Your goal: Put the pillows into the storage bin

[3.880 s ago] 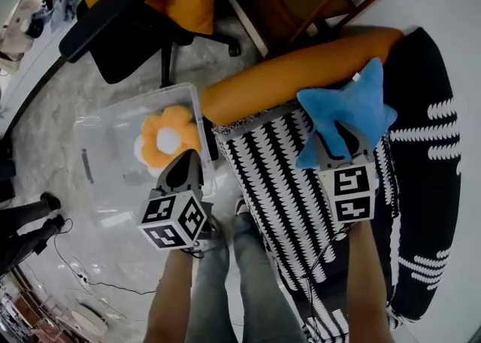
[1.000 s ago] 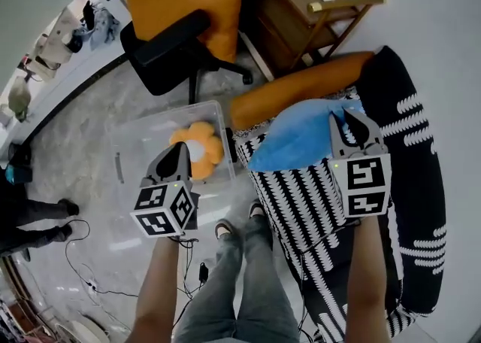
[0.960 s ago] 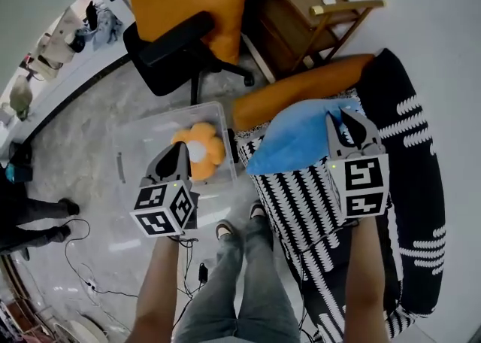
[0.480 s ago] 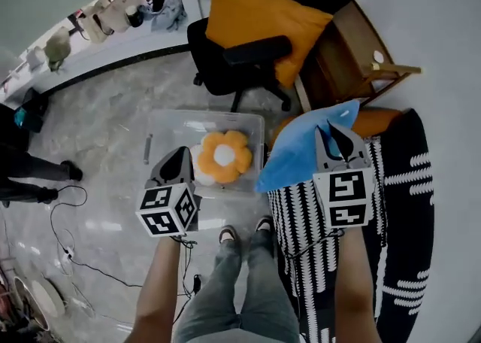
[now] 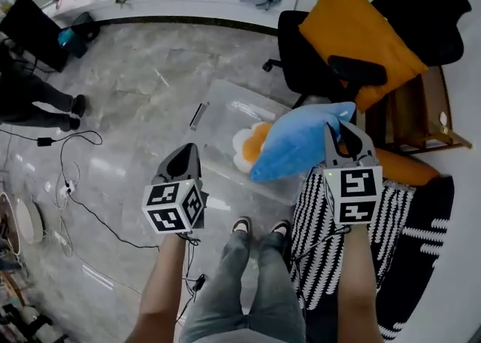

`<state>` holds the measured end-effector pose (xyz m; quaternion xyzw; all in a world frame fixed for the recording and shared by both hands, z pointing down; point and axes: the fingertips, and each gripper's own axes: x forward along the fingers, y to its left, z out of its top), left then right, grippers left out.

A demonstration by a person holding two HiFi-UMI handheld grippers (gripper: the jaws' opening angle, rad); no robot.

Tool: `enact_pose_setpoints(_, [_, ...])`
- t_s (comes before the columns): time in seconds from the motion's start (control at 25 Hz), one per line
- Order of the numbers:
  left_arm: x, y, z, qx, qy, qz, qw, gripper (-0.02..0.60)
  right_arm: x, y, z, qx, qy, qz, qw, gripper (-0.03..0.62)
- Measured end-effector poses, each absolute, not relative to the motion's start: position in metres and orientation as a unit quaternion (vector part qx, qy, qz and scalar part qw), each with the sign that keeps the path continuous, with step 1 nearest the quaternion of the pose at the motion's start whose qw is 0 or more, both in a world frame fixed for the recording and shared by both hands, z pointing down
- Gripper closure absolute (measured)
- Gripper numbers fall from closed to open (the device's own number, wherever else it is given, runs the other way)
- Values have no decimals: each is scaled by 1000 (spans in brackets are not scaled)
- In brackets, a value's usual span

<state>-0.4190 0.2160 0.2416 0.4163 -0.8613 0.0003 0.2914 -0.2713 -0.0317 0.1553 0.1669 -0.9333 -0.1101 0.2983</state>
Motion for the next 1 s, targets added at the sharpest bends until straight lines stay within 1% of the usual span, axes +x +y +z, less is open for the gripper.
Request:
enact_pose_setpoints(0.16, [-437,252,266,379,-873,-10,306,571,-311,-10,188,126,-932,-122,317,540])
enact_pose_setpoints(0.36, [-448,268,308,359,-880,-23,309,571,-328,-5,250,103,-921,-124,355,540])
enact_pose_setpoints(0.44, [-454,268,329,355,-882,-29,307,571,-330,-5,280,98,-916,-122,370,540])
enact_pose_setpoints(0.72, [-459,259,412,349,-874,-24,338,571,-318,-16,380,83,-892,-115,428,540])
enact_pose_setpoints(1.0, [-443,252,467,355,-860,-17,365,571,-300,-25,444,74,-869,-107,477,537])
